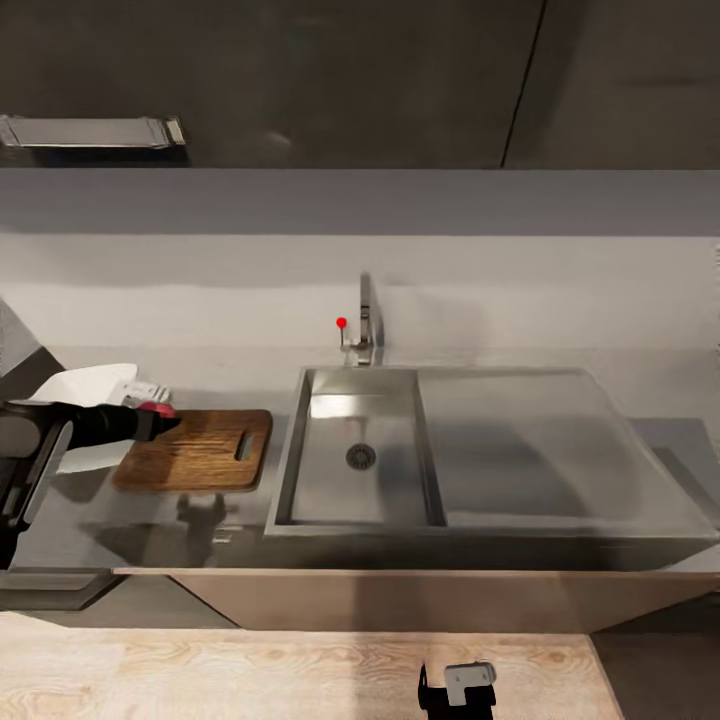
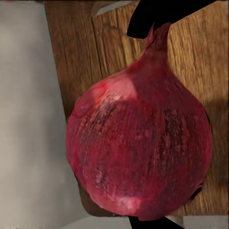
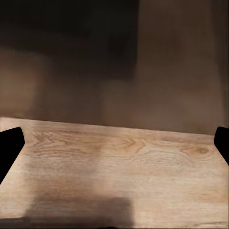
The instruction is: In the kitchen, take the Vidalia onion out of the sink, dice it on the chopping board with the paring knife, put the diced onion into the bowl on the countertop, then place both the paring knife and the chopping board into the sink.
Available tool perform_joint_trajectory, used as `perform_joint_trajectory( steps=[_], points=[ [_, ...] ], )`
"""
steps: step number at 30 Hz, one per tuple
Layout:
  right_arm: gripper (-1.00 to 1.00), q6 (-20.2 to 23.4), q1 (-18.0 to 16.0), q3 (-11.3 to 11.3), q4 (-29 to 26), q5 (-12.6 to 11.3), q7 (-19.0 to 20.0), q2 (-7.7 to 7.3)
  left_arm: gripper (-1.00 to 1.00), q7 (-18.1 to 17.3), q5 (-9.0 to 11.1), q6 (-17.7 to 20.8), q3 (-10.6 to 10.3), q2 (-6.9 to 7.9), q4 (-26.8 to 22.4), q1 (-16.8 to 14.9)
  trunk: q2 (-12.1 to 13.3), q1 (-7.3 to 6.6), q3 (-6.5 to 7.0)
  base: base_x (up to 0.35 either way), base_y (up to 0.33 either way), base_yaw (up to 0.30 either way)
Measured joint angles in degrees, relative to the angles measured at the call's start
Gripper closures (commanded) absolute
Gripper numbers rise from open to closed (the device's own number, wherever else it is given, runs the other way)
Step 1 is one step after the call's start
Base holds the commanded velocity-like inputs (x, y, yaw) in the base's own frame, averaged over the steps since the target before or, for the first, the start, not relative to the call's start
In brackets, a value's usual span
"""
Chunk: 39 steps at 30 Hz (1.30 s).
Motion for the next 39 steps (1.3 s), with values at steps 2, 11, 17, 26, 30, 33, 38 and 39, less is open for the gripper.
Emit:
perform_joint_trajectory(
  steps=[2, 11, 17, 26, 30, 33, 38, 39],
  points=[
    [-1.0, 0.0, 0.0, 0.0, 0.0, 0.0, 0.0, 0.01, 1.0, 0.0, 0.0, 0.0, 0.0, 0.01, -0.4, 0.0, 0.0, -0.01, -0.01, -0.108, 0.0, 0.0],
    [-1.0, 0.0, 0.0, 0.0, 0.0, 0.0, 0.0, 0.01, 1.0, 0.0, 0.0, 0.0, 0.0, 0.01, -0.6, 0.0, 0.0, -0.03, -0.01, -0.016, 0.0, 0.0],
    [-1.0, 0.0, 0.0, 0.0, 0.0, 0.0, 0.0, 0.01, 1.0, 0.0, 0.0, 0.0, -0.1, -0.04, -0.5, 0.0, 0.0, -0.03, -0.01, 0.0, -0.047, 0.0],
    [-1.0, 0.0, 0.0, 0.0, 0.0, 0.0, 0.0, -0.01, 1.0, 0.0, 0.2, 0.0, -0.2, -1.72, -0.1, 0.0, 0.0, -0.03, -0.01, 0.0, -0.009, 0.0],
    [-1.0, 0.0, 0.0, -0.1, 0.0, 0.0, 0.0, -0.27, 1.0, 0.0, 0.2, 0.0, -0.2, -2.11, -0.2, 0.0, 0.0, -0.03, -0.01, 0.0, 0.0, 0.0],
    [-1.0, 0.0, 0.0, -0.1, 0.0, 0.0, 0.0, -0.37, 1.0, 0.0, 0.2, 0.0, -0.2, -2.15, -0.2, 0.0, 0.0, -0.03, -0.01, 0.0, 0.0, 0.0],
    [-1.0, 0.0, 0.0, -0.1, 0.0, 0.0, 0.0, -0.35, 1.0, 0.0, 0.1, 0.0, -0.3, -2.24, 0.0, 0.0, 0.0, -0.03, -0.01, 0.0, 0.0, 0.0],
    [-1.0, 0.0, 0.0, -0.1, 0.0, 0.0, 0.0, -0.34, 1.0, 0.0, 0.2, 0.0, -0.3, -2.25, 0.0, 0.0, 0.0, -0.03, -0.01, 0.0, 0.0, 0.0]
  ],
)
